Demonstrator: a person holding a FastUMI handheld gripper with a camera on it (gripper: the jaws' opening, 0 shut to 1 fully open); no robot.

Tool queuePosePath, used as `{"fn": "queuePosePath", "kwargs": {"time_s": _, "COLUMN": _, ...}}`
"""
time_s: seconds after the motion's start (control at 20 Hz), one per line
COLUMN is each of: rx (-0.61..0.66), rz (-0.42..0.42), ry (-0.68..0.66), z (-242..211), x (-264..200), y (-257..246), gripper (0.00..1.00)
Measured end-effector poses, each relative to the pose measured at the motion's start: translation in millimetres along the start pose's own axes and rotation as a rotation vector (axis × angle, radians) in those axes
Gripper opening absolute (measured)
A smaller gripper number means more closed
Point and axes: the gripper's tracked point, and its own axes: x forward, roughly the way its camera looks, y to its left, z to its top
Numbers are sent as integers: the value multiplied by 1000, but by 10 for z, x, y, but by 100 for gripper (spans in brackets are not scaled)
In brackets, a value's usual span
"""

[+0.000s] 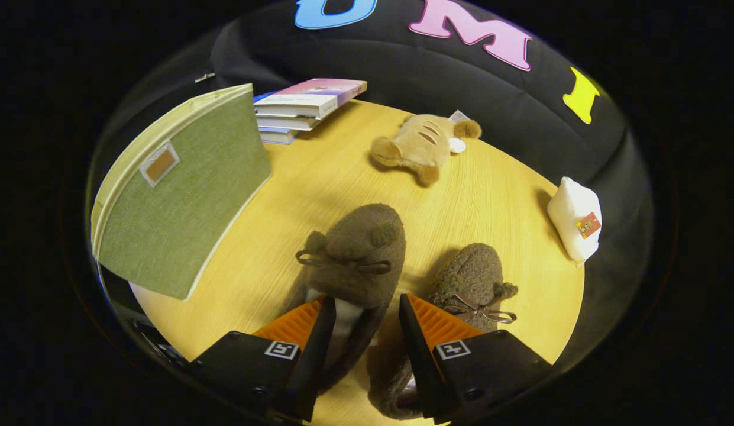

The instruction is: Open the storage box then place both shoes into the box .Put the left shoe in first, then the right shoe, with the right side of both shoes facing outward in a uniform manner.

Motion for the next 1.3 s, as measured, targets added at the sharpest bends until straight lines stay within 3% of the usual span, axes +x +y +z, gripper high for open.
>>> {"fn": "queuePosePath", "kwargs": {"time_s": 0.3, "rx": 103, "rz": -58, "ry": -9, "z": 97, "x": 191, "y": -59, "gripper": 37}}
{"fn": "queuePosePath", "kwargs": {"time_s": 0.45, "rx": 116, "rz": -85, "ry": -12, "z": 59, "x": 129, "y": -115, "gripper": 11}}
{"fn": "queuePosePath", "kwargs": {"time_s": 0.8, "rx": 196, "rz": -23, "ry": -88, "z": 286, "x": -445, "y": 89, "gripper": 7}}
{"fn": "queuePosePath", "kwargs": {"time_s": 1.3, "rx": 245, "rz": 110, "ry": -214, "z": 1274, "x": -1451, "y": 765, "gripper": 7}}
